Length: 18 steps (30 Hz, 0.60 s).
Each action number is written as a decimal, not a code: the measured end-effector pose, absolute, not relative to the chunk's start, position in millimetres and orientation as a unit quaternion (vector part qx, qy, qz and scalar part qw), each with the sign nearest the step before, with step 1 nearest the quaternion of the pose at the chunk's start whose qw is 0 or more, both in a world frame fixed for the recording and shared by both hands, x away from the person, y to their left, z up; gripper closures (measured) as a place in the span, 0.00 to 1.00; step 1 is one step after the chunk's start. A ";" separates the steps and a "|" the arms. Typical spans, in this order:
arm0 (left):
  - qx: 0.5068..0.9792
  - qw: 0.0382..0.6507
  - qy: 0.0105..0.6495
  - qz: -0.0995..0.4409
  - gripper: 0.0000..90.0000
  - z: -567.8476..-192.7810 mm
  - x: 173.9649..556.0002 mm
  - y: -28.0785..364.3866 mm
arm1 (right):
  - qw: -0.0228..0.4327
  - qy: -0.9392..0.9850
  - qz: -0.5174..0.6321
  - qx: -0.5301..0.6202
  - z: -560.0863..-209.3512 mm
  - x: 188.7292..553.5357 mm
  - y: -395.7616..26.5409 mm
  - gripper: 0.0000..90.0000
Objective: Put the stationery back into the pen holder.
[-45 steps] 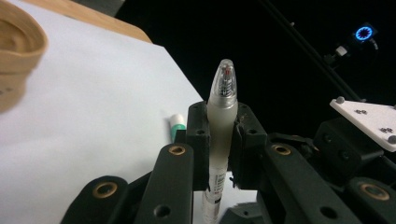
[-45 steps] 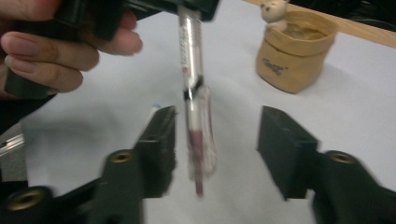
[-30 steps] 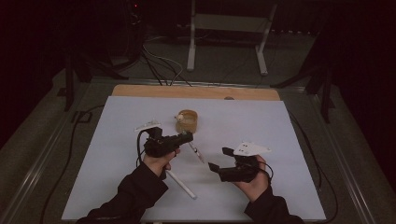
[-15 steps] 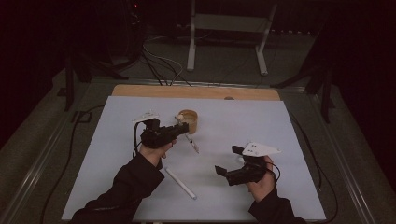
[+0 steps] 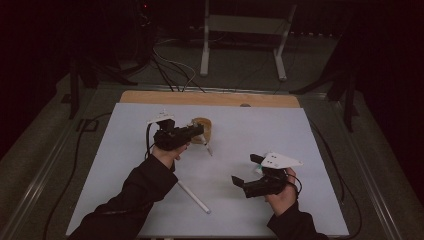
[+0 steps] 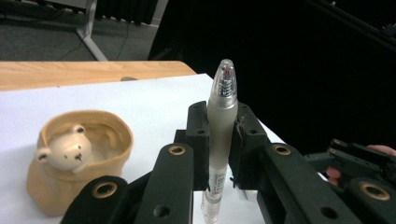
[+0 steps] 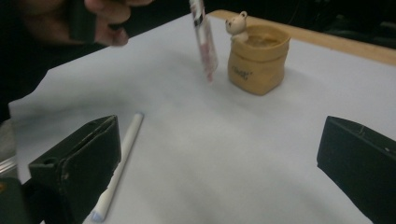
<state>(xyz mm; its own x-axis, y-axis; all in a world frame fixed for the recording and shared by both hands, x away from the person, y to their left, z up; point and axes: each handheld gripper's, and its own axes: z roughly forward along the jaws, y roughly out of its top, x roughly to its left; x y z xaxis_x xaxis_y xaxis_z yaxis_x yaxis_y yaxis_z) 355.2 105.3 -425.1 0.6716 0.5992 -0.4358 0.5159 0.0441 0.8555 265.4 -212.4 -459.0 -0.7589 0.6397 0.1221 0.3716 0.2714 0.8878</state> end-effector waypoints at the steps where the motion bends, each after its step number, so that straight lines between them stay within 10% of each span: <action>1: 0.691 0.600 0.403 0.039 0.89 -423.6 357.1 105.3 | 0.129 0.786 0.511 0.322 -458.7 265.4 -212.6 0.00; 18: 0.695 0.583 0.416 0.062 0.89 -410.2 388.6 111.2 | 0.138 0.777 0.521 0.327 -456.2 266.1 -218.8 0.00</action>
<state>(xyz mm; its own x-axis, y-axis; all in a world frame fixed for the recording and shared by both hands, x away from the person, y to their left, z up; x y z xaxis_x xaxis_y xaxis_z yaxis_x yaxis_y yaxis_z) 388.6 111.2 -410.2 0.6471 0.6496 -0.3991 0.5059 0.0258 0.8622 266.1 -218.8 -456.2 -0.7487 0.6508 0.1261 0.3637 0.2442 0.8989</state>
